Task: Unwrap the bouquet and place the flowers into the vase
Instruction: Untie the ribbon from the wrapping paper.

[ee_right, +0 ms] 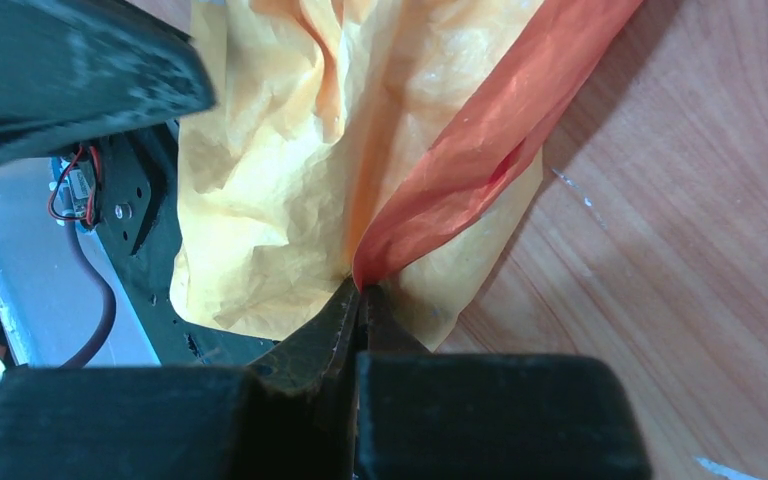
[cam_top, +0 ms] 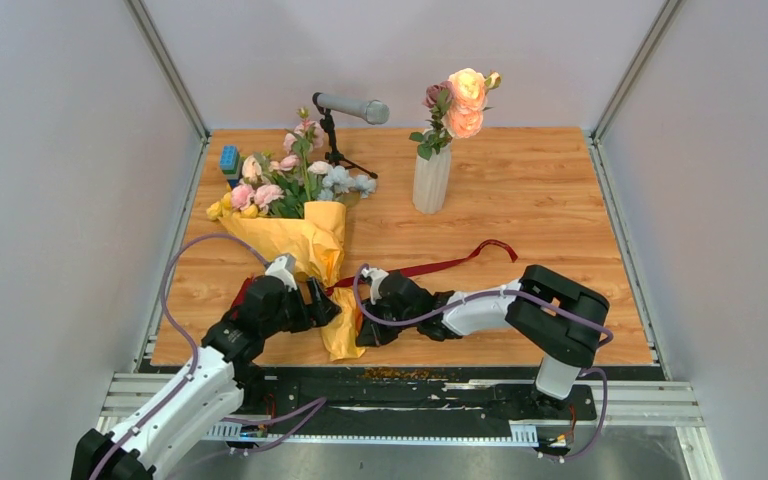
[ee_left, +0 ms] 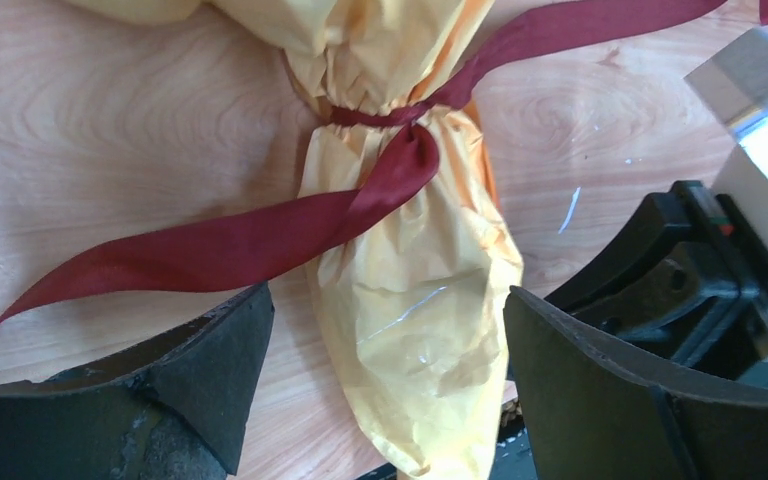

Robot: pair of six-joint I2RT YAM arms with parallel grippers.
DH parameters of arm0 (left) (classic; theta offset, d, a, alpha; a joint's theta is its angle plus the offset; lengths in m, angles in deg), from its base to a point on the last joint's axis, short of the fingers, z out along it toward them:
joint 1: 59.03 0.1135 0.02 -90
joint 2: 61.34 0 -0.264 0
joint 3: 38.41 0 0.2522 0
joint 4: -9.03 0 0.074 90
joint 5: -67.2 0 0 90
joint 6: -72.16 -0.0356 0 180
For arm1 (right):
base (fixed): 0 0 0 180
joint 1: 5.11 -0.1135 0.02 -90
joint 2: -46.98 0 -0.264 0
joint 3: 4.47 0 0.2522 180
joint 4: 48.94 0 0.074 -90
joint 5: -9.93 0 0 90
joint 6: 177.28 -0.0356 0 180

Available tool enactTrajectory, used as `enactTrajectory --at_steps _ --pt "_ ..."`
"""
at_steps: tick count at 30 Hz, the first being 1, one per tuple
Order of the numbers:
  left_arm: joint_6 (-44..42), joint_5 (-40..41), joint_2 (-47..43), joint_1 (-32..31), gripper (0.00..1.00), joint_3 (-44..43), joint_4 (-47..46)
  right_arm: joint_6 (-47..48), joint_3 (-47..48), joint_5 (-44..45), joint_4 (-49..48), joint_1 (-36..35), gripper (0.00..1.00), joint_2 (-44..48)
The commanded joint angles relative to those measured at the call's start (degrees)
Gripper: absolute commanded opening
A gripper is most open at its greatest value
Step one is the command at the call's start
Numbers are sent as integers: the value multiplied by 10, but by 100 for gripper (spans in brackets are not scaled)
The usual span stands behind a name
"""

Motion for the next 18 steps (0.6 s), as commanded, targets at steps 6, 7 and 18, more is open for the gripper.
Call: enactTrajectory --at_steps 6,7,18 --pt "91 23 -72 -13 71 70 -63 8 -4 24 11 -10 0 -6" --pt "96 23 -78 -13 69 74 -68 9 -3 25 11 -10 0 -8" --pt "97 29 -47 -14 48 101 -83 45 10 64 59 -15 5 28"
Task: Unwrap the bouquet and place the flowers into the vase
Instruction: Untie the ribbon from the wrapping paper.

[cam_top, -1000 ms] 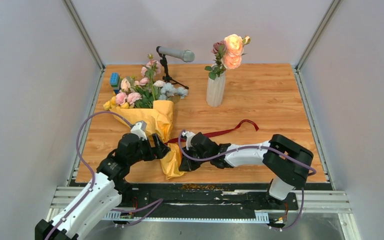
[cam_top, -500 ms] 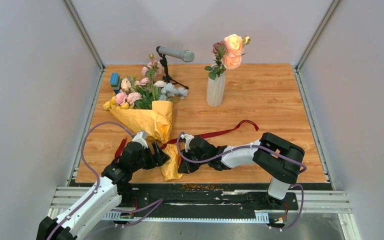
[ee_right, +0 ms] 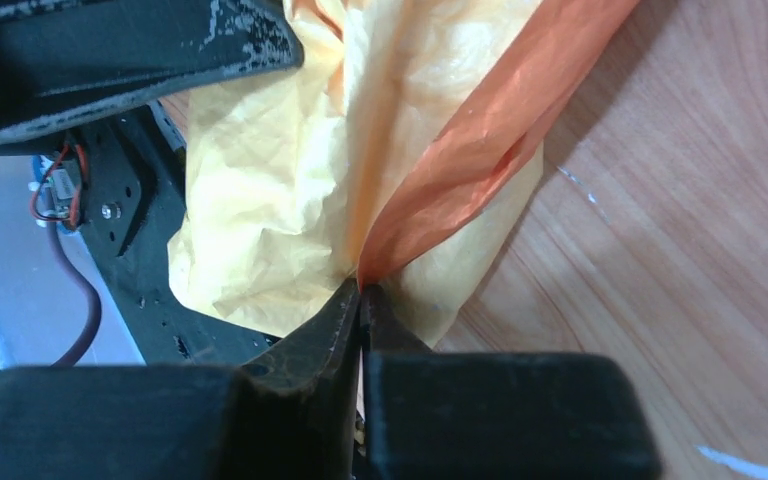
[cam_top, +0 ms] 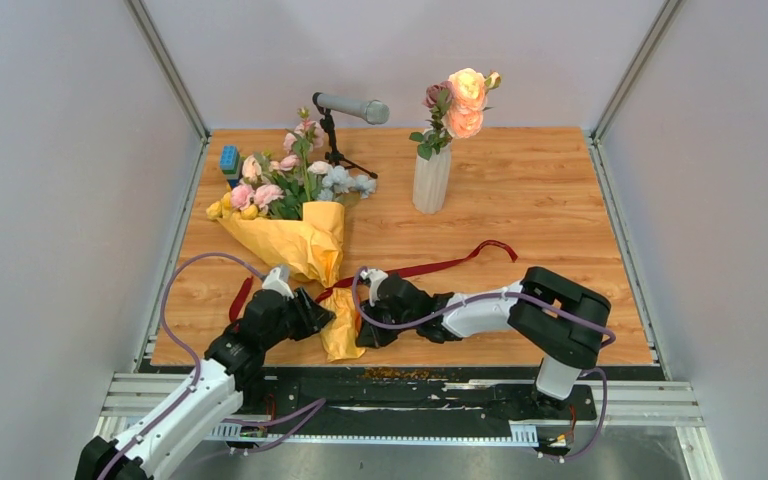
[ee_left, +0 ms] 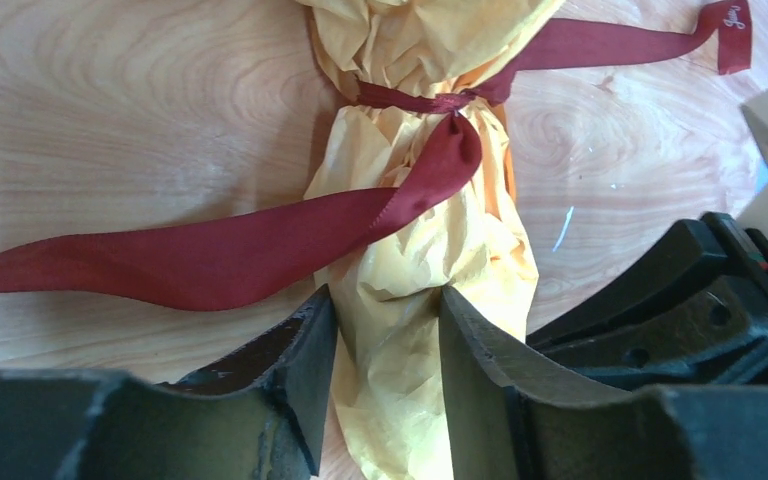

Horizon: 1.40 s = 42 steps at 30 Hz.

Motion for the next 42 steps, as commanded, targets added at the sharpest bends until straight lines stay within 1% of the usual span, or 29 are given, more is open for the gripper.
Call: enactTrajectory --at_steps 1,4,6,7,9,10,13,18,20,25,31,35,38,42 --pt "-10 20 20 -2 45 0 -4 54 16 54 72 -6 9 37" --pt "-22 25 28 -2 36 -2 2 99 34 80 105 -7 26 78" --pt "-27 24 32 -2 31 -2 2 132 48 102 123 -6 34 98" --pt "-28 23 35 -2 30 -2 2 155 57 110 127 -6 37 103" --pt "-31 20 37 -2 27 1 0 190 84 118 132 -6 38 104" --pt "-32 17 39 -2 24 3 -4 205 98 123 137 -5 38 95" --pt "-32 15 38 -2 20 6 -5 233 148 146 150 -5 37 65" --pt "-33 15 38 -2 13 7 -4 246 226 185 152 0 37 -7" --pt "-34 16 39 -2 10 7 -3 255 254 199 172 1 37 -31" --pt "-36 17 42 -2 5 7 -3 258 295 227 189 5 40 -78" --pt "-36 19 45 -2 1 7 -5 243 298 238 189 19 42 -100" --pt "-37 18 49 -2 0 7 -5 243 298 233 186 27 49 -103" --pt "-37 18 50 -2 0 7 -7 228 273 213 171 42 54 -91" --pt "-36 20 50 -2 0 7 -7 175 228 176 151 72 58 -58"
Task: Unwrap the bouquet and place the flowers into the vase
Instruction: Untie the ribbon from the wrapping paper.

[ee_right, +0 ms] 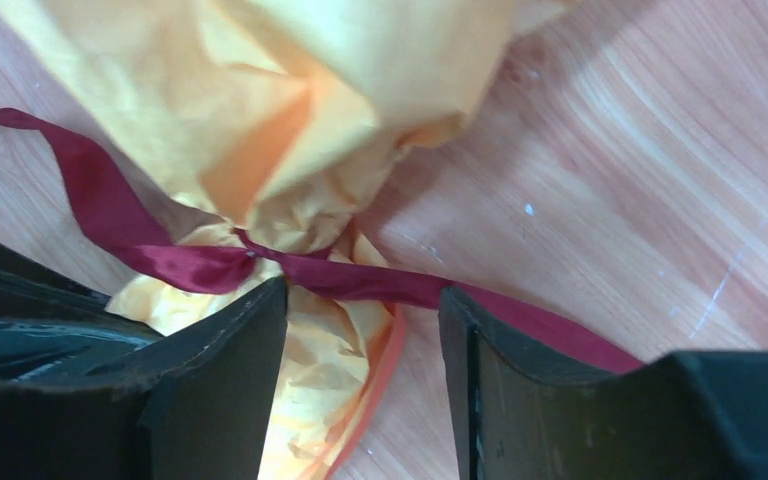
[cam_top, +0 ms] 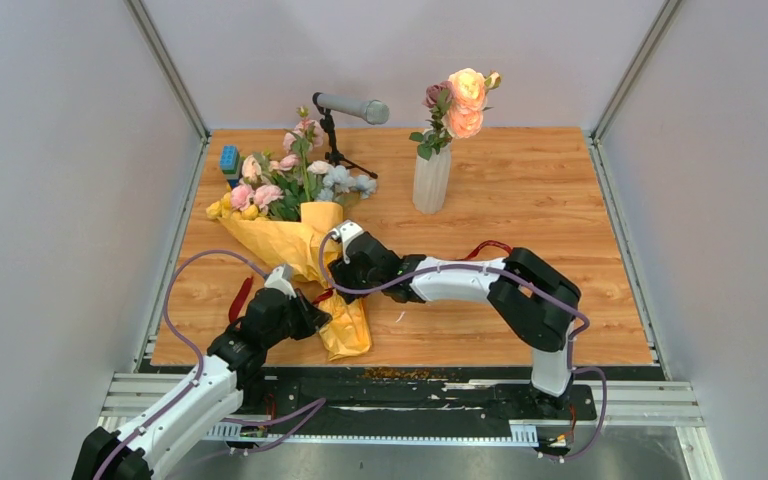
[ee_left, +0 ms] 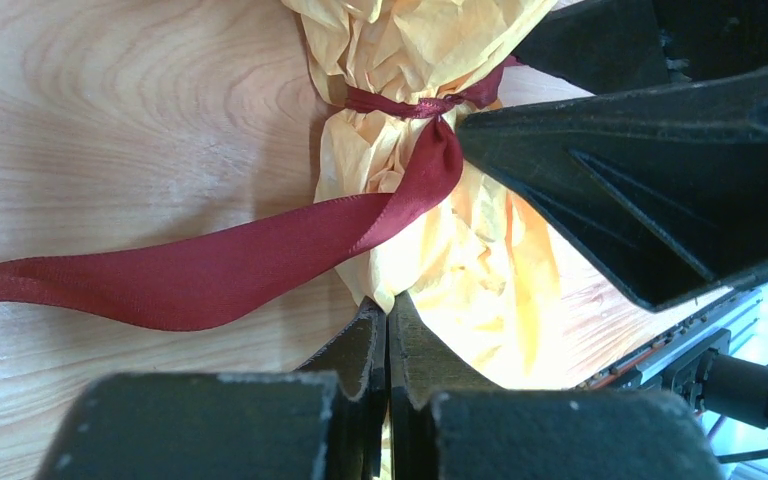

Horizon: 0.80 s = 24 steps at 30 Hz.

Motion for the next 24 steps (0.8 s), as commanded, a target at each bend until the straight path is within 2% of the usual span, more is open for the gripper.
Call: enactTrajectory --at_steps 1,6,13,24 --pt "-18 20 8 -2 0 6 20 -73 -47 -26 -40 39 59 46" --pt "-17 21 8 -1 0 6 18 -219 -114 -82 -97 59 64 83" --pt "-19 19 11 -2 0 4 16 -419 -202 -88 -225 59 70 87" --pt "-22 17 7 -2 0 5 18 -559 -208 -24 -274 59 75 32"
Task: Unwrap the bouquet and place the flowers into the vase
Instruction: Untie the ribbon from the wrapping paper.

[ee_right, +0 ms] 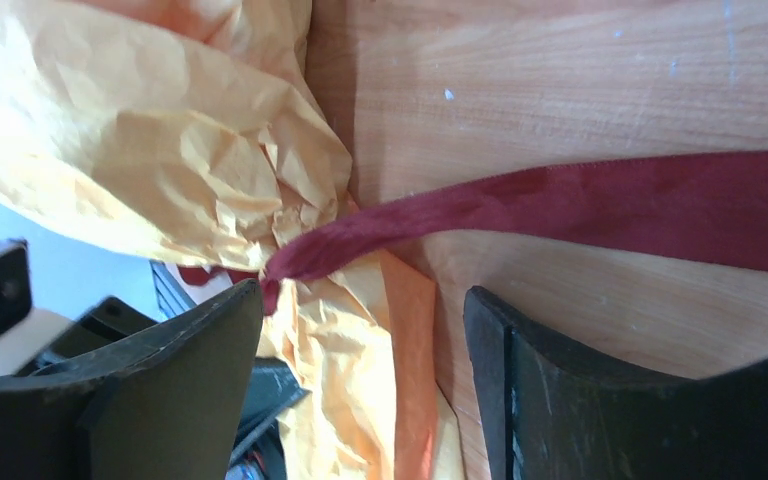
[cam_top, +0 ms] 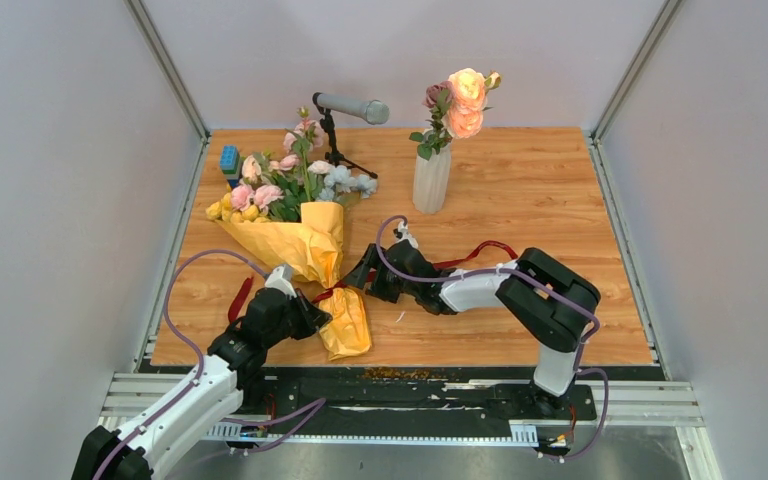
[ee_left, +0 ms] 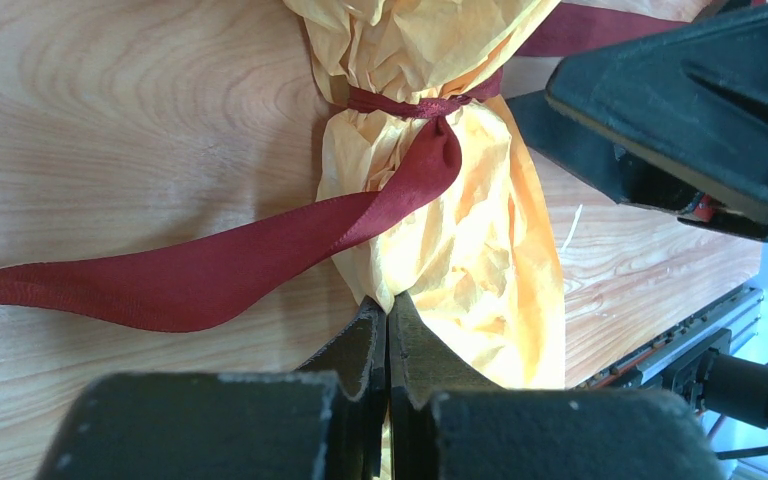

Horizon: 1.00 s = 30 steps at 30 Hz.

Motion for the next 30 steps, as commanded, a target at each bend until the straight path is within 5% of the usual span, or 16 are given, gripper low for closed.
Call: enactTrajectory --at_steps 1,12,20,30 --pt "-21 17 3 -1 0 6 22 -85 -2 53 -46 -2 75 -26" --pt "-20 16 -6 -1 0 10 29 -111 45 108 -37 -1 64 -90" --pt "-23 21 -9 -1 0 7 43 -72 44 137 -61 -1 0 -62" --pt "-31 35 -9 -1 0 -5 60 127 50 257 -80 -75 0 39"
